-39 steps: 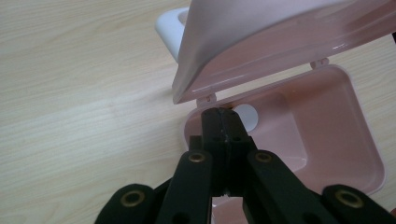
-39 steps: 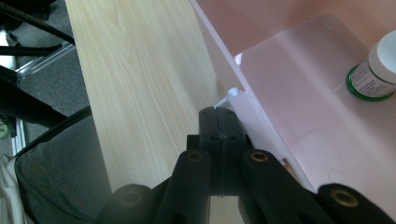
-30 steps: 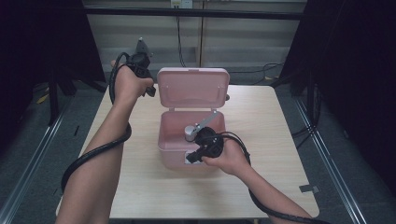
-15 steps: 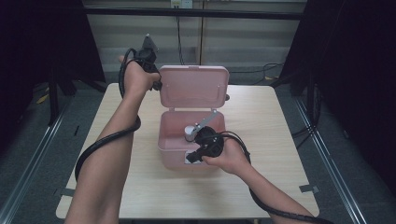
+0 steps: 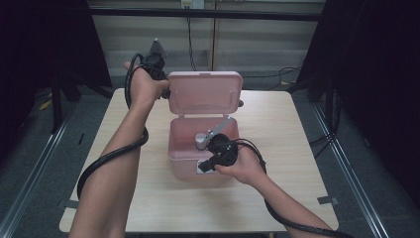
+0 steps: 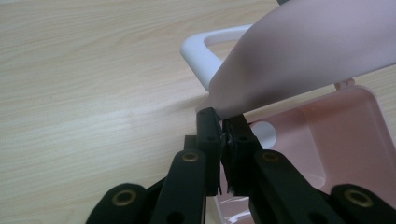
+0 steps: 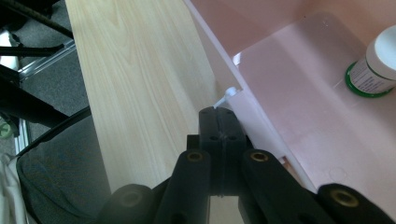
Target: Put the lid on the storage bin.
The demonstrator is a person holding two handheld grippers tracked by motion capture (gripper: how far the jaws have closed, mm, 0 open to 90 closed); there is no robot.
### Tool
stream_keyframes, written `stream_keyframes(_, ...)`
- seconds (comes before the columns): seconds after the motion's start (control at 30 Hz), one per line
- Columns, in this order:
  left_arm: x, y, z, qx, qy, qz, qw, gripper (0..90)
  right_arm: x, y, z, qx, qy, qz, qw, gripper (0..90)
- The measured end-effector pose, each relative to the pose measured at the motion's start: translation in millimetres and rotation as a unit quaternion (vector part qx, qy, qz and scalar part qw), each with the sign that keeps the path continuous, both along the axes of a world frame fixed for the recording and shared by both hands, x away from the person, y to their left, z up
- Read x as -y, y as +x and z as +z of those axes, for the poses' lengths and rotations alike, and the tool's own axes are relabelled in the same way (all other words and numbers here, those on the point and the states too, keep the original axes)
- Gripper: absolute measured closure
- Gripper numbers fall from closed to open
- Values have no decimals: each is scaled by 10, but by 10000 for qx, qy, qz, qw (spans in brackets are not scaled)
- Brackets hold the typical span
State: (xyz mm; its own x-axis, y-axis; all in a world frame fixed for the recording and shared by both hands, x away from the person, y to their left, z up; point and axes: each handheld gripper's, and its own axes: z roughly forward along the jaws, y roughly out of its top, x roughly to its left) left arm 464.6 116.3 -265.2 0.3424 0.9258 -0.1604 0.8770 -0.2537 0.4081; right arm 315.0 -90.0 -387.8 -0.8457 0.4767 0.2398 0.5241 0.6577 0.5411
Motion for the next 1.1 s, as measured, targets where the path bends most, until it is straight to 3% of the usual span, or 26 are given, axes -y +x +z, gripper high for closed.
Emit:
stream_keyframes(0.2, -40, -123, -17, 60, -65, -3, 10000, 862, -13, 5, 9, 34, -52, -21, 10000, 900)
stream_keyframes(0.27, -40, -138, -16, 33, -16, -11, 10000, 900, -17, 4, 10, 58, -67, -27, 10000, 900)
stream_keyframes(0.3, -52, -159, -16, -10, -237, -23, 9997, 900, -17, 4, 10, 58, -67, -27, 10000, 900)
stream_keyframes(0.33, -47, -191, -1, 78, -189, -67, 9998, 900, -23, 11, 9, 87, -87, -42, 9999, 900)
stream_keyframes(0.43, -62, -200, 14, 65, -248, -136, 9996, 900, -24, 8, 15, 28, -92, -71, 9999, 900)
stream_keyframes(0.47, -86, -200, 39, 71, -140, -81, 9998, 897, -21, 1, 9, 58, -70, -62, 9999, 900)
stream_keyframes(0.53, -135, -184, 61, 44, -156, -10, 9999, 890, -22, -3, 8, 68, -81, -60, 9999, 900)
stream_keyframes(0.7, -288, -51, 114, 140, -142, 145, 9997, 870, -21, 5, 7, 88, -94, -11, 9999, 900)
stream_keyframes(0.87, -280, 102, 147, 122, -169, 162, 9997, 880, -12, 19, -1, 71, -53, 10, 10000, 900)
stream_keyframes(0.9, -268, 148, 170, 135, -285, 136, 9994, 879, -11, 18, 5, 11, -57, -6, 10000, 900)
stream_keyframes(0.97, -238, 205, 203, 166, -246, 133, 9995, 885, -6, 22, 2, 6, -37, 7, 10000, 900)
stream_keyframes(1.1, -194, 345, 313, 219, -481, 72, 9986, 889, 1, 31, -4, 26, -6, 63, 10000, 900)
